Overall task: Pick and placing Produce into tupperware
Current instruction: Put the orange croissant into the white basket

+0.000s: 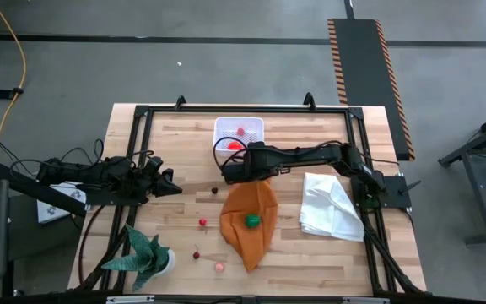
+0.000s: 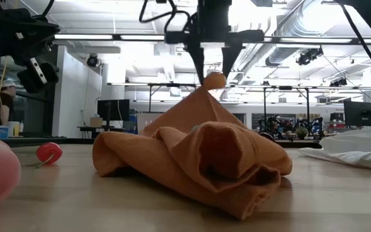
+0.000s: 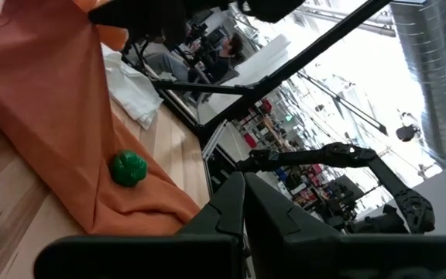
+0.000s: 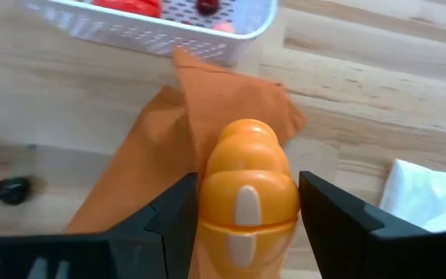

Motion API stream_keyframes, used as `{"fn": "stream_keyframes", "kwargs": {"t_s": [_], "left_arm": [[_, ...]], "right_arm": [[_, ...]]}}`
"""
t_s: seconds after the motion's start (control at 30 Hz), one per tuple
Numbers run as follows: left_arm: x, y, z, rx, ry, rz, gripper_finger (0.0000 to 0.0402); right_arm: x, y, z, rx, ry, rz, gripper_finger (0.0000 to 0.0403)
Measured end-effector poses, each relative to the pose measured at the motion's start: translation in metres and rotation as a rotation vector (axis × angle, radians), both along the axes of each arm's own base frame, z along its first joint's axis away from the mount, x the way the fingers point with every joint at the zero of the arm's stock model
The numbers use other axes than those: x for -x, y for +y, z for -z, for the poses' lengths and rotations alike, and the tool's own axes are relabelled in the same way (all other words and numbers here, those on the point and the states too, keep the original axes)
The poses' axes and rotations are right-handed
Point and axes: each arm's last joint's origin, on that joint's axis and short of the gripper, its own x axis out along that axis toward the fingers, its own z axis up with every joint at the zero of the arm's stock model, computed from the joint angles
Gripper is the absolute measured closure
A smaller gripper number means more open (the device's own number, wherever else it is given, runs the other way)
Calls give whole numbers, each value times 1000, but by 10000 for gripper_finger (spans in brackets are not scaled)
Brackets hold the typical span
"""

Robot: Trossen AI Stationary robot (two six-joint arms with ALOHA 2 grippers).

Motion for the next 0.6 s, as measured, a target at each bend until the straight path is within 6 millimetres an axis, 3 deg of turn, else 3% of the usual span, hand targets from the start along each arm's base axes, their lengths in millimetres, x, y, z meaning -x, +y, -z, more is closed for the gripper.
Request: {"fn": "stream_keyframes", "kwargs": {"t_s": [0.2,0.6], "left_arm": [[0,0,0,0,1,-1,401],[0,0,0,0,0,0,401]], "right_arm": [[-5,2,2,-47,-31,-58,218],[-8,5,36,-157,-9,-73,218]]}}
